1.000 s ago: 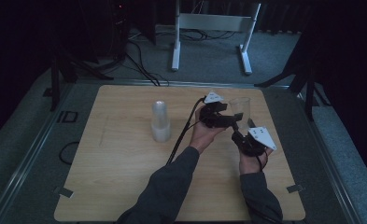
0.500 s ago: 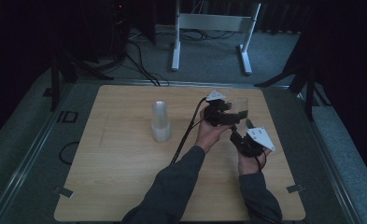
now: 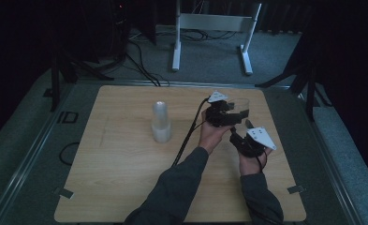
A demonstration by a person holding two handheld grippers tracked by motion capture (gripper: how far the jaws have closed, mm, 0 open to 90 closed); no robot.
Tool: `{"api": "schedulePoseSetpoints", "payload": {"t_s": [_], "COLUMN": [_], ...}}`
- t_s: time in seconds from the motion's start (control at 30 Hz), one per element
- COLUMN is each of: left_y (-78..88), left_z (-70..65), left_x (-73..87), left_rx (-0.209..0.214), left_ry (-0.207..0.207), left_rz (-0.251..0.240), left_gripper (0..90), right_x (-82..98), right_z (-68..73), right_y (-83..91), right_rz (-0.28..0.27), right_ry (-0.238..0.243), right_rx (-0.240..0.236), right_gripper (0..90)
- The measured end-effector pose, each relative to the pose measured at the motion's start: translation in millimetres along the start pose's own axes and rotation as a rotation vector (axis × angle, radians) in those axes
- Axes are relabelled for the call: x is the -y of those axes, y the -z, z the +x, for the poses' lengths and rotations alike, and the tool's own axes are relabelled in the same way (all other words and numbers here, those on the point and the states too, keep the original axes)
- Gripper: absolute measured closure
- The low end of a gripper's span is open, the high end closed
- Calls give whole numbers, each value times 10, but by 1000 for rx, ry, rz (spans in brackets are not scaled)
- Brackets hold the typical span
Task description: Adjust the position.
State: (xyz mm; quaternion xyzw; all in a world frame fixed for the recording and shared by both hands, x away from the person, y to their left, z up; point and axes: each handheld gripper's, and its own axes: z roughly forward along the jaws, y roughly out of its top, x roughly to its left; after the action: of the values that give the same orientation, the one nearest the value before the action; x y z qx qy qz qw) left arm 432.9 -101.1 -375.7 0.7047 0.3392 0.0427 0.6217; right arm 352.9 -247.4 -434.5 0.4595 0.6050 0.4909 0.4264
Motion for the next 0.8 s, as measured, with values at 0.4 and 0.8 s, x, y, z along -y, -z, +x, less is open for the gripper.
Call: {"api": "schedulePoseSetpoints", "payload": {"t_s": [0.4, 0.8], "left_y": [-10, -2], "left_z": [-104, -58], "left_x": [28, 9], "left_rx": [-60, -5], "left_ry": [-139, -30], "left_rz": [32, 6], "left_gripper": [296, 247], "right_x": [-77, -38], "right_z": [-36, -30], "right_y": [-36, -31], "right_rz": [38, 31], "right_ry": [17, 5], "right_rx": [-59, -54], "right_gripper": [326, 409]}}
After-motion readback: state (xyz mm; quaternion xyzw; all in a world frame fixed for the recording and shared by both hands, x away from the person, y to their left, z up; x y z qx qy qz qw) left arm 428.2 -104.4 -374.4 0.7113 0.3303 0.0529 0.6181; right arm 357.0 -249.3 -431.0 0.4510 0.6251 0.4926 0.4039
